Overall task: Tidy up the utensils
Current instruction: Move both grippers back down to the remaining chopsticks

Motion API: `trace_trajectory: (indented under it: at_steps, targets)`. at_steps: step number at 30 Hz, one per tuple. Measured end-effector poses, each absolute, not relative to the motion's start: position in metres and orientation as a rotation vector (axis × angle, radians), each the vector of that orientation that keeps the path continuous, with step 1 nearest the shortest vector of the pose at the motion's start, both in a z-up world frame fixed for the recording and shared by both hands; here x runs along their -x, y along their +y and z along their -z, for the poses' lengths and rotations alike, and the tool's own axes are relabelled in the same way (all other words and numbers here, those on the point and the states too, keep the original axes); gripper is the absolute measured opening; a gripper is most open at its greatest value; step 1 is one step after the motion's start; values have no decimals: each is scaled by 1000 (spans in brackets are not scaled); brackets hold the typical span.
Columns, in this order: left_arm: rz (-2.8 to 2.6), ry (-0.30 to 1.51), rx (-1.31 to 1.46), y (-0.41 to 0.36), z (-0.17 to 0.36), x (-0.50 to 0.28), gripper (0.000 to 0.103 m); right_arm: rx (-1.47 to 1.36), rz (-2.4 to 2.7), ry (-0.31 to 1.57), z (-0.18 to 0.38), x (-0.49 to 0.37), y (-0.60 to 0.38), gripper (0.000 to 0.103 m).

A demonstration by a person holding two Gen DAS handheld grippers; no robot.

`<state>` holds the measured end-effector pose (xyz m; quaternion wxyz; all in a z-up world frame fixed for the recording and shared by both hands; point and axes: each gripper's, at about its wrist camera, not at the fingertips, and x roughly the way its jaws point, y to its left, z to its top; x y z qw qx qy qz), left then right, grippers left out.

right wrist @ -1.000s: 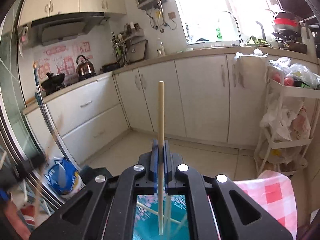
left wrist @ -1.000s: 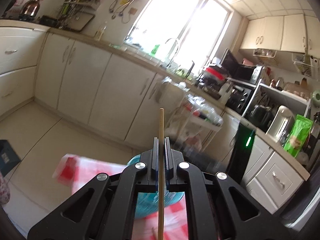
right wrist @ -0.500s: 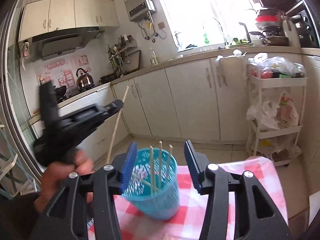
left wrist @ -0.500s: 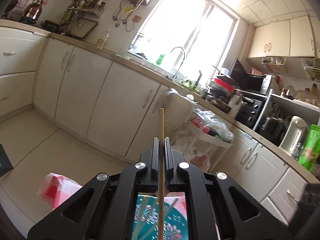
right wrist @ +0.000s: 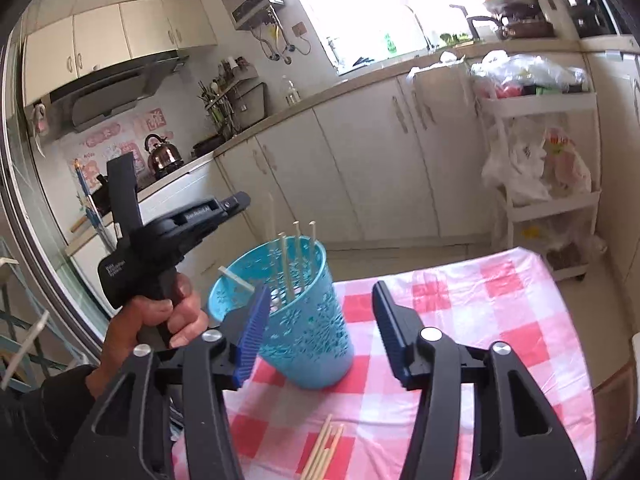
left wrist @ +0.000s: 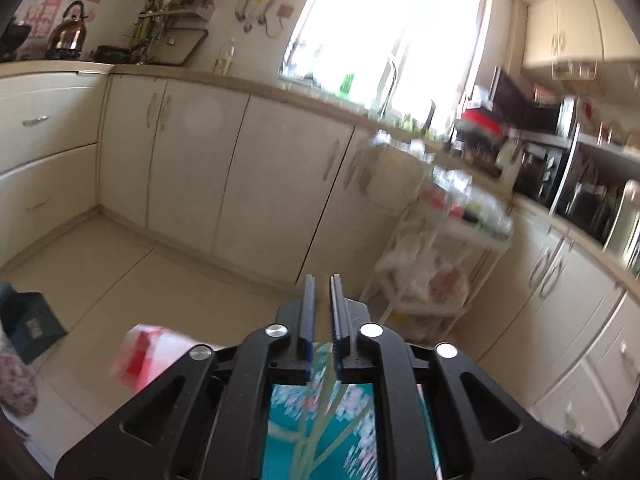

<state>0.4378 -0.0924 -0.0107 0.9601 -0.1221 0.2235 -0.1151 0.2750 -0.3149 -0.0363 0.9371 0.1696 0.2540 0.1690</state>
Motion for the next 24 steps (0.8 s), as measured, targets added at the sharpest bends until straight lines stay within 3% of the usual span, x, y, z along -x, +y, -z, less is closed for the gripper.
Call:
trace_trajectory:
  at_steps: [2,9,14,16,20,24]
  targets:
    - [208,476,204,-91,13,-428,25,-348,-368,541,41,-271,-310,54]
    - [125,527,185,-63,18,-370,47,-362,-385,643,57,-249,-304,55]
    - [85,579,188,-37,29,-301,73,-342,-378,763,83,-227,-293,55]
    - [84,641,181,-31,47,-278,76,-322,-395,840,104,-217,-283,54]
    - [105,799,144,-39,98,-252,76,-238,-412,968,142,-204,-260,38]
    - [164,869,115,-67,128,-244,76,-179,-405,1015,160,-200,-246,34]
